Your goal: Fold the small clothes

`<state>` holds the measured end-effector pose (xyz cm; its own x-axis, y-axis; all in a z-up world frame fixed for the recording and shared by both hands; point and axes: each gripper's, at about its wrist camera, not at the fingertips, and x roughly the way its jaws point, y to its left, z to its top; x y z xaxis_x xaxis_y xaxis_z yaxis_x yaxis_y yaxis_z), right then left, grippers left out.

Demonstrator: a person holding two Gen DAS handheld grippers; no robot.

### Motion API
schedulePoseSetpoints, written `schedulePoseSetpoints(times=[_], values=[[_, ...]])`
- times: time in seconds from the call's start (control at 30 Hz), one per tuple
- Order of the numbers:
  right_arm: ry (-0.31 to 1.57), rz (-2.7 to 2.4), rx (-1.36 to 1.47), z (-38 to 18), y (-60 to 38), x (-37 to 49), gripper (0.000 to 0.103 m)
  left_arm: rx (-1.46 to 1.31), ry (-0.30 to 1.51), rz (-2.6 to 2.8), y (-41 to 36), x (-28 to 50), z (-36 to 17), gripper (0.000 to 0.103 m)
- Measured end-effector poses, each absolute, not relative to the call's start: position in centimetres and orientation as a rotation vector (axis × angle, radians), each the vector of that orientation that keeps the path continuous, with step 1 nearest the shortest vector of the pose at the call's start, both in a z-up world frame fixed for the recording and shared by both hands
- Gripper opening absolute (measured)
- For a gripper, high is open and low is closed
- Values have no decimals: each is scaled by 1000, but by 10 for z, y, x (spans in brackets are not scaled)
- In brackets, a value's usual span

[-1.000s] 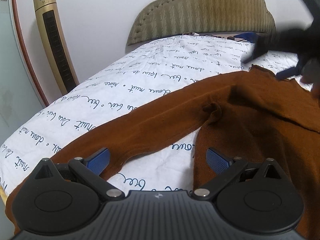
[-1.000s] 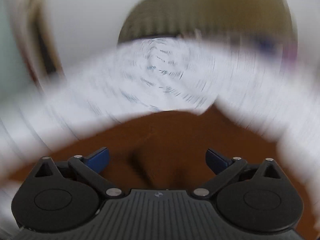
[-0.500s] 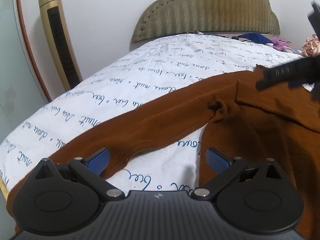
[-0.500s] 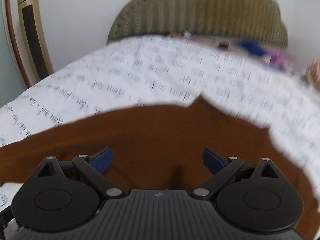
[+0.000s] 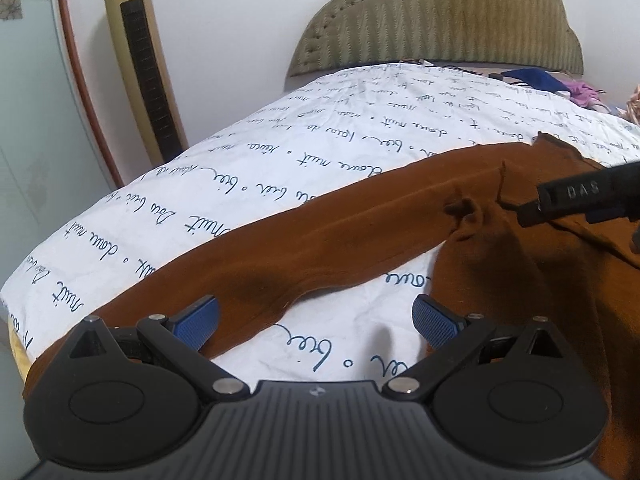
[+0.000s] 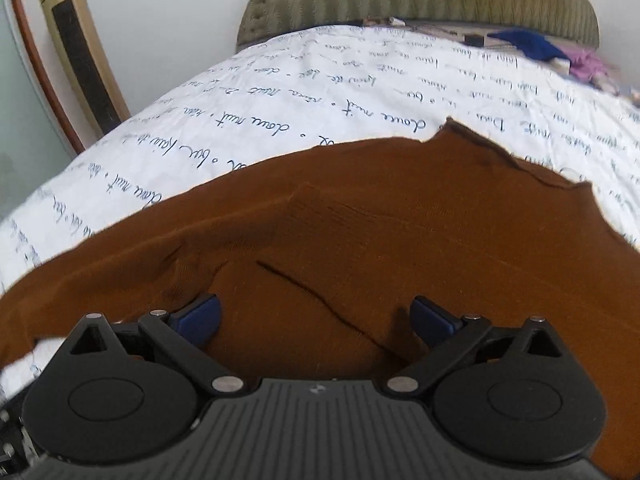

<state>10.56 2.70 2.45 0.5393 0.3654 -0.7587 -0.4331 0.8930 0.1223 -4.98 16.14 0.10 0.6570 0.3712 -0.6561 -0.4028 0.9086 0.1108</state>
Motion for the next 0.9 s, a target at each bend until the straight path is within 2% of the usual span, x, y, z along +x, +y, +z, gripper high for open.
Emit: schedulePoseSetpoints(times=[0.47,0.9], values=[[738,590,-169,45,46,70,100,-139,778,481,169,-53,-4,103],[744,601,-196,38,53,60,100,-175,796,485,171,-57,-6,103]])
